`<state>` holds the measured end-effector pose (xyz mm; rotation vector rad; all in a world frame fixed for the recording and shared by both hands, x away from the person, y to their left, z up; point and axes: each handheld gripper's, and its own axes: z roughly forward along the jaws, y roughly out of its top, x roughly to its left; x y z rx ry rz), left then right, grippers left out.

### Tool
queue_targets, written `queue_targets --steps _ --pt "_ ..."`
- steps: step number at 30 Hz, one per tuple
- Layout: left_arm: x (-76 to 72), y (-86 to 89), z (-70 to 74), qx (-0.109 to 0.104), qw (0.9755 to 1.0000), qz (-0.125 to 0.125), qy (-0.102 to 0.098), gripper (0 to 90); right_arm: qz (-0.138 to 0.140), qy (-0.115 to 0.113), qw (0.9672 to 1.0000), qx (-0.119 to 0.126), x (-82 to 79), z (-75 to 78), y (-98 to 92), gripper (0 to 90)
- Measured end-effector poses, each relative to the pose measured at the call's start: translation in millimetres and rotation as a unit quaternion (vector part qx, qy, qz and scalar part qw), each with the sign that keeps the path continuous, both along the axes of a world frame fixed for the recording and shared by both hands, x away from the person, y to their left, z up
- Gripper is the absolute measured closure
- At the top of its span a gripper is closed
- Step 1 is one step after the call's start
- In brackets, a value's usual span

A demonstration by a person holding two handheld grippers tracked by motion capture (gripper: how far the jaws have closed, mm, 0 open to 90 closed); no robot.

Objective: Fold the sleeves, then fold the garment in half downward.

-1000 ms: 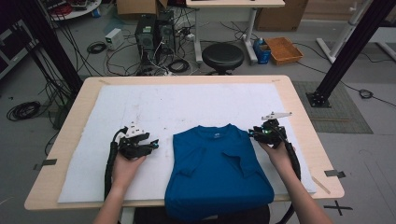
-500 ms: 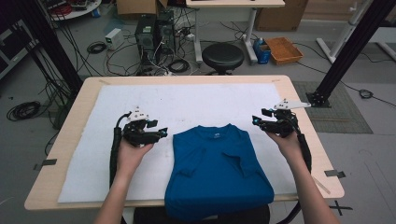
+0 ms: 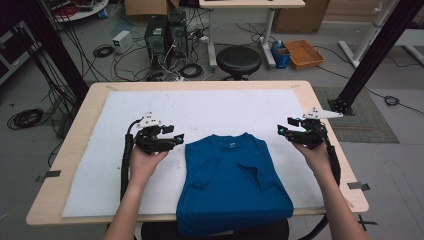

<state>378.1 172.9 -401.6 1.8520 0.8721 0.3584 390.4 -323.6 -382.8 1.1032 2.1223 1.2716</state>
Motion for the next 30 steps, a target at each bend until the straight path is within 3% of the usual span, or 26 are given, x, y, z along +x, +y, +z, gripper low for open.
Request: queue_targets --steps 6,9,17,21,26,30 --pt "-2.8 -0.2 2.8 -0.006 0.9998 -0.001 -0.017 40.6 0.001 -0.002 0.9999 0.011 -2.0 1.5 -3.5 41.6" --pt "-3.1 0.2 2.6 -0.008 0.9998 -0.002 -0.016 39.5 0.001 0.006 0.9996 0.028 -0.8 2.0 -5.9 39.1" --pt "-5.4 1.6 2.4 -0.006 0.9997 0.011 -0.023 39.5 0.0 0.006 0.9996 0.027 0.8 1.6 -4.9 38.3" --pt "-3.0 -0.4 0.2 -0.013 0.9997 0.014 -0.016 39.9 0.001 0.011 0.9996 0.025 2.9 0.1 -2.5 37.9" --pt "2.0 -7.6 -2.8 -0.005 0.9998 0.018 -0.007 40.0 0.0 0.018 0.9996 0.02 5.9 -3.0 2.1 39.3" --pt "5.6 -17.0 -4.8 0.003 0.9999 0.012 0.004 40.0 0.002 0.027 0.9996 -0.001 7.9 -8.4 7.9 41.6"
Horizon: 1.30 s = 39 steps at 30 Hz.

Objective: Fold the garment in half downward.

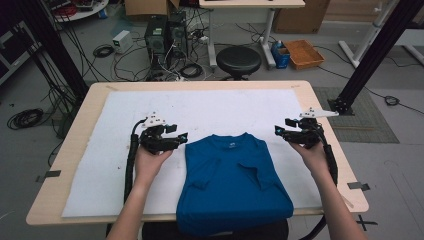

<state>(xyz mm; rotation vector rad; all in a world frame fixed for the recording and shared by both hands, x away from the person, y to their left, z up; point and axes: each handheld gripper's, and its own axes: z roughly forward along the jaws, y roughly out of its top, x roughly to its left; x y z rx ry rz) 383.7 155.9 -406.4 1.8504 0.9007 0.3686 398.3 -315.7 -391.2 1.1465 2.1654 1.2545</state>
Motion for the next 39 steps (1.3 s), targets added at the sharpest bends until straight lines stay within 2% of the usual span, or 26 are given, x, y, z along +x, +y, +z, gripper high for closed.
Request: queue_targets --steps 4,8,11,12,13,14,16,17,18,19,22,23,24,25,27,28,30,31,32,34,35,37,39 --pt "3.4 -5.2 -2.7 0.004 1.0 0.001 0.007 40.0 0.001 0.01 1.0 0.0 0.1 -2.8 4.0 42.3" --pt "9.2 -10.7 -8.8 0.003 0.9997 0.001 0.025 40.2 0.015 0.017 0.9997 0.004 2.0 -4.9 10.9 43.2" --pt "14.1 -14.3 -13.1 0.001 0.9996 0.002 0.03 43.4 0.027 0.028 0.9993 0.001 7.1 -7.6 18.9 43.8" --pt "16.9 -15.7 -14.3 0.003 0.9993 0.002 0.038 43.9 0.03 0.031 0.9991 -0.002 9.1 -9.2 21.9 45.0" --pt "22.9 -20.3 -17.7 0.009 0.9982 0.002 0.06 44.9 0.034 0.043 0.9985 -0.01 12.6 -12.9 29.0 47.4" --pt "22.9 -20.3 -17.7 0.009 0.9982 0.002 0.06 45.3 0.034 0.043 0.9985 -0.01 12.6 -12.9 29.0 47.4" --pt "31.7 -29.3 -23.5 0.032 0.9964 -0.001 0.079 46.7 0.037 0.06 0.9974 -0.017 18.9 -20.0 37.2 51.9" --pt "31.7 -29.3 -23.5 0.032 0.9964 -0.001 0.079 47.9 0.037 0.06 0.9974 -0.017 18.9 -20.0 37.2 51.9" --pt "35.6 -34.7 -27.1 0.042 0.9954 -0.005 0.086 48.1 0.035 0.073 0.9964 -0.025 22.8 -25.0 40.6 54.1" --pt "35.6 -34.7 -27.1 0.042 0.9954 -0.005 0.086 49.0 0.038 0.081 0.9956 -0.029 24.6 -27.6 42.0 54.9" --pt "37.8 -41.5 -30.5 0.046 0.9947 -0.012 0.091 50.8 0.039 0.09 0.9941 -0.046 28.9 -34.6 46.3 57.4" --pt "38.5 -45.9 -32.4 0.057 0.9942 -0.015 0.089 51.2 0.039 0.092 0.9938 -0.049 30.4 -36.7 47.7 58.3" --pt "38.5 -45.9 -32.4 0.057 0.9942 -0.015 0.089 51.2 0.04 0.092 0.9935 -0.054 31.7 -38.7 49.6 59.0" --pt "39.0 -49.7 -35.1 0.073 0.9929 -0.016 0.093 51.4 0.043 0.092 0.9929 -0.061 33.0 -41.1 51.6 59.4" --pt "39.4 -51.3 -38.2 0.09 0.9909 -0.013 0.1 52.0 0.048 0.097 0.9908 -0.08 35.0 -46.5 56.3 60.2" --pt "39.4 -51.3 -38.2 0.09 0.9909 -0.013 0.1 52.3 0.055 0.101 0.9894 -0.089 35.7 -49.4 58.4 60.9" --pt "39.1 -51.3 -37.9 0.088 0.991 -0.01 0.1 52.6 0.058 0.097 0.9891 -0.095 35.2 -51.4 60.2 61.6" --pt "38.8 -51.8 -37.9 0.091 0.9909 -0.009 0.099 53.8 0.059 0.09 0.9891 -0.101 34.2 -50.7 60.8 66.5" --pt "38.1 -52.8 -37.9 0.097 0.9908 -0.004 0.094 55.3 0.062 0.086 0.989 -0.104 33.7 -50.3 60.9 75.4" --pt "36.4 -55.1 -36.9 0.116 0.9897 0.002 0.085 59.6 0.076 0.078 0.9873 -0.116 31.7 -49.4 62.8 85.7" --pt "35.6 -55.8 -36.7 0.123 0.9891 0.005 0.081 63.6 0.076 0.068 0.9869 -0.125 30.3 -49.4 64.6 87.2" --pt "35.0 -54.9 -37.0 0.115 0.9899 0.0 0.083 74.3 0.074 0.063 0.9865 -0.132 29.1 -48.9 66.0 88.4" --pt "34.4 -54.0 -36.7 0.112 0.99 -0.003 0.086 81.2 0.071 0.064 0.9869 -0.13 29.2 -48.6 65.2 88.5"
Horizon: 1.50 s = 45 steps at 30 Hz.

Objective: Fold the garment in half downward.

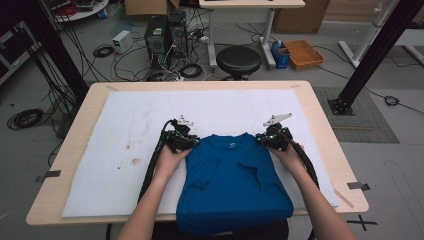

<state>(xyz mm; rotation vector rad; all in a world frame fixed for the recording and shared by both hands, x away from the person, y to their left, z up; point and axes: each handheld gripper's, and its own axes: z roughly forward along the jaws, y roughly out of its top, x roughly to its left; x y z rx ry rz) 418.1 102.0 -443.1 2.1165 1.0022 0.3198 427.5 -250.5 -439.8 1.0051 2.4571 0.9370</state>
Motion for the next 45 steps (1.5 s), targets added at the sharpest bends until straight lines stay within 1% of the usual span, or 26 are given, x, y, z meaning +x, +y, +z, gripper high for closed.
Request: queue_targets --steps 1,3,4,5,6,7,9,10,12,15,16,17,18,19,22,26,27,28,31,33,35,38,40,41,43,45 --pt "-0.1 -0.1 0.3 -0.001 1.0 0.0 -0.001 84.0 -0.003 0.001 1.0 0.001 -0.1 0.7 -1.1 88.4" --pt "-0.4 0.0 1.6 -0.005 1.0 0.001 -0.006 84.2 -0.007 0.001 0.9999 0.016 0.6 2.7 -4.6 85.2" --pt "-0.3 0.1 2.7 -0.01 0.9999 0.002 -0.011 82.1 -0.009 -0.002 0.9997 0.023 0.7 4.3 -6.1 81.7" --pt "0.4 0.0 3.6 -0.018 0.9998 0.005 -0.013 73.7 -0.013 -0.003 0.9994 0.031 1.4 5.7 -7.7 80.2" --pt "2.4 -0.7 4.2 -0.023 0.9997 0.003 -0.007 66.4 -0.014 -0.003 0.9991 0.039 2.6 6.6 -8.8 77.4" --pt "3.7 -2.3 4.1 -0.024 0.9997 0.002 -0.006 65.2 -0.015 0.001 0.9988 0.047 4.3 7.2 -9.1 74.1" --pt "4.4 -5.4 2.7 -0.025 0.9996 -0.002 -0.01 62.7 -0.016 0.008 0.9987 0.047 7.3 7.2 -6.8 72.6" --pt "4.8 -7.3 1.4 -0.021 0.9997 -0.009 -0.008 62.7 -0.013 0.013 0.9986 0.049 9.0 6.5 -4.7 71.3" --pt "5.6 -9.3 -1.4 -0.015 0.9998 -0.011 0.0 63.2 -0.004 0.027 0.9983 0.052 11.4 3.7 0.3 71.3" --pt "5.4 -9.3 -1.5 -0.01 0.9999 -0.013 -0.002 68.3 0.002 0.039 0.9986 0.036 13.1 -1.8 5.4 73.1" --pt "5.0 -10.1 -1.4 -0.008 0.9998 -0.016 -0.003 71.7 0.003 0.036 0.9987 0.035 13.3 -1.5 5.3 76.9" --pt "4.0 -11.6 -1.1 0.003 0.9998 -0.018 -0.008 75.6 0.007 0.037 0.9986 0.037 13.3 -1.2 5.0 83.1" --pt "3.0 -13.1 -0.5 0.009 0.9997 -0.022 -0.012 77.4 0.011 0.035 0.9987 0.035 13.1 -1.0 5.2 84.9" --pt "2.3 -14.3 -0.1 0.01 0.9995 -0.028 -0.013 82.8 0.014 0.028 0.9991 0.029 12.5 -0.5 5.7 87.4" --pt "1.6 -16.2 1.6 0.019 0.9992 -0.03 -0.02 87.5 0.013 0.018 0.9994 0.027 10.4 2.2 6.7 88.9" --pt "6.5 -13.3 4.4 0.003 0.9996 -0.02 -0.019 88.1 0.007 0.007 0.9991 0.041 11.3 5.5 4.5 89.6" --pt "8.1 -13.3 4.8 -0.001 0.9997 -0.018 -0.017 88.2 0.005 0.008 0.9989 0.047 12.3 6.2 3.5 89.7" --pt "9.7 -13.1 5.9 0.002 0.9997 -0.019 -0.017 88.3 0.003 0.008 0.9986 0.052 13.4 6.5 2.4 89.9" --pt "14.6 -12.9 8.1 -0.007 0.9997 -0.014 -0.018 88.4 -0.003 0.002 0.9979 0.065 16.6 6.9 -1.8 90.0" --pt "19.1 -12.2 10.4 -0.009 0.9998 -0.012 -0.016 88.4 -0.008 0.003 0.9973 0.073 19.6 7.7 -4.4 90.0" --pt "22.8 -11.4 13.0 -0.017 0.9995 -0.007 -0.027 88.4 -0.013 0.006 0.9968 0.079 24.5 10.0 -6.2 90.0" --pt "30.0 -10.7 18.5 -0.015 0.9995 -0.005 -0.029 88.3 -0.018 0.0 0.9955 0.093 32.3 19.6 -5.4 90.0" --pt "34.2 -9.7 22.9 -0.013 0.9992 -0.004 -0.037 88.3 -0.013 -0.011 0.9953 0.095 35.6 23.4 -3.8 90.0" --pt "35.8 -8.7 25.1 -0.017 0.999 -0.004 -0.041 88.3 -0.015 -0.009 0.9955 0.093 36.8 26.3 -2.6 90.0" --pt "36.3 -6.5 29.6 -0.023 0.9987 -0.004 -0.045 88.4 -0.014 -0.015 0.9955 0.092 38.4 31.1 -1.8 90.0" --pt "32.3 -4.3 34.6 -0.029 0.9981 -0.013 -0.053 88.3 -0.013 -0.023 0.9952 0.094 35.2 36.2 -2.7 90.0"
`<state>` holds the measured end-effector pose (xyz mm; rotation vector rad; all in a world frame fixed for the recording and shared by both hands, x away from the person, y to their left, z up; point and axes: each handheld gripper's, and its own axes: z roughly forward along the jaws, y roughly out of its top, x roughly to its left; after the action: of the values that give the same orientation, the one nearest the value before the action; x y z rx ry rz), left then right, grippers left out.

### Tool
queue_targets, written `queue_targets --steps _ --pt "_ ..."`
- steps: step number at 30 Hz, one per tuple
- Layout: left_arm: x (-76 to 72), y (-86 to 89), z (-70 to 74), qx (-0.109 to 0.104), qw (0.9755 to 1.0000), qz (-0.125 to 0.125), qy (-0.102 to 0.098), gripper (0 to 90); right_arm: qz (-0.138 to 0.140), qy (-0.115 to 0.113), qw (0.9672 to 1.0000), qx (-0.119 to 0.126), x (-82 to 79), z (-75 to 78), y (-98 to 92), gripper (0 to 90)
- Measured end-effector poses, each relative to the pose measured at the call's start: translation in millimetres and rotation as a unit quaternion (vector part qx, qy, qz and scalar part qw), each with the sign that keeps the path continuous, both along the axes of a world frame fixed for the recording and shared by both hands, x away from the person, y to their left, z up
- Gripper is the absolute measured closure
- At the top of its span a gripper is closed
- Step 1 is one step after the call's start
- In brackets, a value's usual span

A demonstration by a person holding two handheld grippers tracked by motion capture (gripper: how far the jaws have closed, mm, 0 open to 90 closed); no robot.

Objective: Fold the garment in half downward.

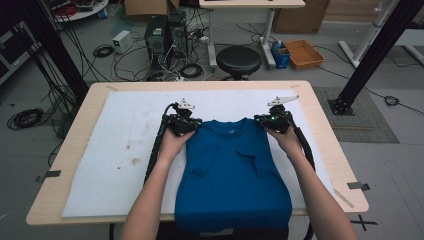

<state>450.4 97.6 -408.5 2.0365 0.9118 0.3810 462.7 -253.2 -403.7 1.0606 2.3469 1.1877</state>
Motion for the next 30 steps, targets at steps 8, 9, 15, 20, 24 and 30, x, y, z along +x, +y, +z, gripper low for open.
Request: queue_targets --steps 8,9,15,20,24,30 --pt "-40.0 4.3 20.9 -0.001 0.998 -0.041 -0.048 88.3 0.021 -0.041 0.9989 0.01 -38.2 13.5 -9.5 90.0" --pt "-48.7 5.3 23.1 -0.004 0.9974 -0.048 -0.053 88.3 0.024 -0.047 0.9985 0.016 -46.0 15.3 -10.7 90.0" --pt "-95.3 7.5 25.6 0.004 0.9939 -0.084 -0.071 88.3 0.049 -0.08 0.9955 0.015 -97.7 21.0 -16.8 90.0" --pt "-134.3 8.0 22.6 0.018 0.9898 -0.117 -0.081 88.3 0.063 -0.103 0.9926 -0.007 -143.0 17.4 -20.2 90.0" --pt "-159.6 8.8 17.6 0.021 0.9872 -0.136 -0.081 88.3 0.072 -0.103 0.9918 -0.019 -174.8 12.4 -21.3 90.0" --pt "-192.3 3.2 4.2 0.05 0.9803 -0.174 -0.077 88.2 0.091 -0.097 0.9901 -0.044 -211.4 0.4 -24.2 90.0"
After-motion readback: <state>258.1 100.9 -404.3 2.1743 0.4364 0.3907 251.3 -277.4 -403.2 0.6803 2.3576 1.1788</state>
